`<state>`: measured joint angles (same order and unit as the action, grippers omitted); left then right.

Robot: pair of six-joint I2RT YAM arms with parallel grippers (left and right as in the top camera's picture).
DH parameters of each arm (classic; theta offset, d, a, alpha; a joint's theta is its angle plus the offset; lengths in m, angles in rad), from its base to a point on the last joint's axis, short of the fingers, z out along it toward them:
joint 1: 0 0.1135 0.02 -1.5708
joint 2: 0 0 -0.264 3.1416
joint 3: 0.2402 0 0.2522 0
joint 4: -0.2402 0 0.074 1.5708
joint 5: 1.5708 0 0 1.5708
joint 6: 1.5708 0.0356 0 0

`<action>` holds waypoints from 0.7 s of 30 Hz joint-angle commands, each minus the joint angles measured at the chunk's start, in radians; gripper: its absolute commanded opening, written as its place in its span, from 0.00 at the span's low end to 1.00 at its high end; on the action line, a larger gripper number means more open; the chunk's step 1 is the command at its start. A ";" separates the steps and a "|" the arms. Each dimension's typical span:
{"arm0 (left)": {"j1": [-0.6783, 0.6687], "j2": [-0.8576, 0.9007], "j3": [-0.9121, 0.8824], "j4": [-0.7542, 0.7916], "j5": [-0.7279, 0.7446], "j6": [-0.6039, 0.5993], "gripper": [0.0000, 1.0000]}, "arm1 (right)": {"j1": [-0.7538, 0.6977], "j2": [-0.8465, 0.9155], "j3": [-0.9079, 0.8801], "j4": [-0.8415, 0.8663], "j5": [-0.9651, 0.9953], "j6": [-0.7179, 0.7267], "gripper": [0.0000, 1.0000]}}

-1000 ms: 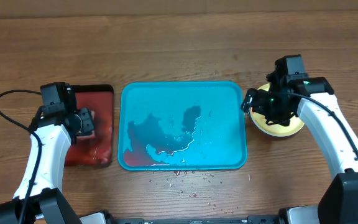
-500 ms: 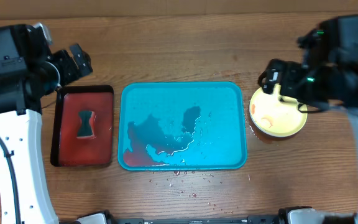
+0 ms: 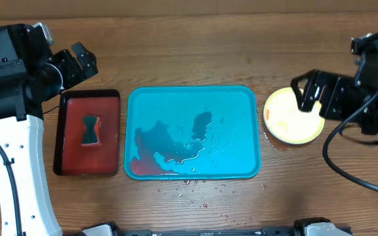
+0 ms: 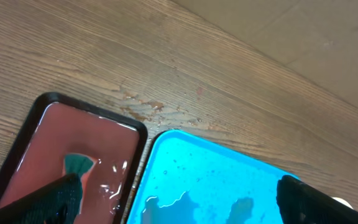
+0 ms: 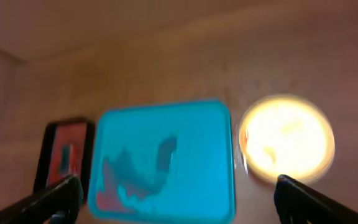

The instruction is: Clean dirty plates on tray and stack at the side

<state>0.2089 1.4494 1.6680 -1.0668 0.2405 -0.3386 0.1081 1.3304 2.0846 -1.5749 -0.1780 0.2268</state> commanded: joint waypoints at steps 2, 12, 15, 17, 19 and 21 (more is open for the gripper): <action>-0.002 0.002 0.005 0.000 0.015 -0.014 1.00 | 0.003 -0.140 -0.224 0.294 0.027 -0.063 1.00; -0.002 0.002 0.005 0.000 0.015 -0.014 1.00 | 0.003 -0.655 -1.117 1.083 0.047 -0.079 1.00; -0.002 0.002 0.005 0.000 0.015 -0.014 1.00 | -0.006 -0.827 -1.399 1.263 0.047 -0.078 1.00; -0.002 0.002 0.005 0.000 0.015 -0.014 1.00 | -0.006 -0.912 -1.531 1.348 0.047 -0.078 1.00; -0.002 0.002 0.005 0.000 0.015 -0.014 1.00 | -0.006 -0.996 -1.661 1.442 0.047 -0.078 1.00; -0.002 0.002 0.005 0.000 0.015 -0.014 1.00 | -0.006 -1.072 -1.788 1.538 0.047 -0.078 1.00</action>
<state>0.2089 1.4498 1.6676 -1.0695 0.2512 -0.3389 0.1055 0.3370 0.4034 -0.1047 -0.1425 0.1555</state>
